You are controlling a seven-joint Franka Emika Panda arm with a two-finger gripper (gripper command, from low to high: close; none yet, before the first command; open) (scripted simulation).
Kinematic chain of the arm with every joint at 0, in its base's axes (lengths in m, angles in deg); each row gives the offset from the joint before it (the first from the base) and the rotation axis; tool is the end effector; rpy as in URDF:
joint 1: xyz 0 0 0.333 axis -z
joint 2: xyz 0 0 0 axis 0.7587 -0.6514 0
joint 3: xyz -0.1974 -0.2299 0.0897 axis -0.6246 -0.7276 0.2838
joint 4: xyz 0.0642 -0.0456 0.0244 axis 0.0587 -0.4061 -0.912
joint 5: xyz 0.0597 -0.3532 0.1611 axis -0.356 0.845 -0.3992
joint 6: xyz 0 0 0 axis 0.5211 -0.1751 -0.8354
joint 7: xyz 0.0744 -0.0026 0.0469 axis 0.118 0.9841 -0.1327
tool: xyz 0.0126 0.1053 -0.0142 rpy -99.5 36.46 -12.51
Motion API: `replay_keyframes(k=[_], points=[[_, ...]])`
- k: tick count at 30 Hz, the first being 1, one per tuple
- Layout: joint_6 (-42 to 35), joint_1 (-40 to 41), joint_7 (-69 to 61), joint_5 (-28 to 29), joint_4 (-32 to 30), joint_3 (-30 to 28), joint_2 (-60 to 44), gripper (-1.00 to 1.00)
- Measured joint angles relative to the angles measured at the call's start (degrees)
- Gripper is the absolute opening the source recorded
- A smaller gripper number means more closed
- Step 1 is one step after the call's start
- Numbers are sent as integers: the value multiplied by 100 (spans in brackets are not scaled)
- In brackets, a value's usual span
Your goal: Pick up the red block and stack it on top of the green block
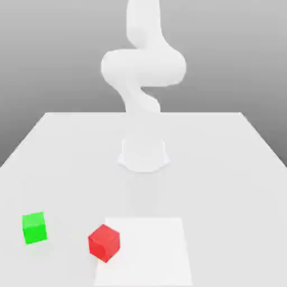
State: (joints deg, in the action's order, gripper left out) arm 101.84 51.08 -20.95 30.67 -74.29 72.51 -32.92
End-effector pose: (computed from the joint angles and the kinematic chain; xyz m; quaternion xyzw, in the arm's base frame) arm 0.3817 -0.0072 0.6640 -0.8503 0.3920 -0.3241 0.1350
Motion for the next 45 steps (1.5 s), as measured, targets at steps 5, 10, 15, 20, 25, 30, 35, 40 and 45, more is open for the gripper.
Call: replay_keyframes(k=[5, 10, 15, 20, 25, 30, 35, 40, 45], points=[[544, 333, 539, 84, -439, 77, -1075, 0], [1069, 608, 1060, 164, -863, 92, -2116, 0], [1597, 812, 1544, 194, -1287, 33, -3154, 0], [2126, 997, 1912, 61, -1713, -62, -4189, 0], [2883, 992, 1983, -70, -1761, -85, -5223, 0], [3335, 998, 1981, -76, -1689, -77, -5755, -100], [3329, 1000, 1993, -67, -1692, -76, -5741, -100], [2553, 1011, 2002, -50, -1826, -69, -4833, -100], [2115, 1514, 2775, -102, -1761, -440, -4459, -100]])
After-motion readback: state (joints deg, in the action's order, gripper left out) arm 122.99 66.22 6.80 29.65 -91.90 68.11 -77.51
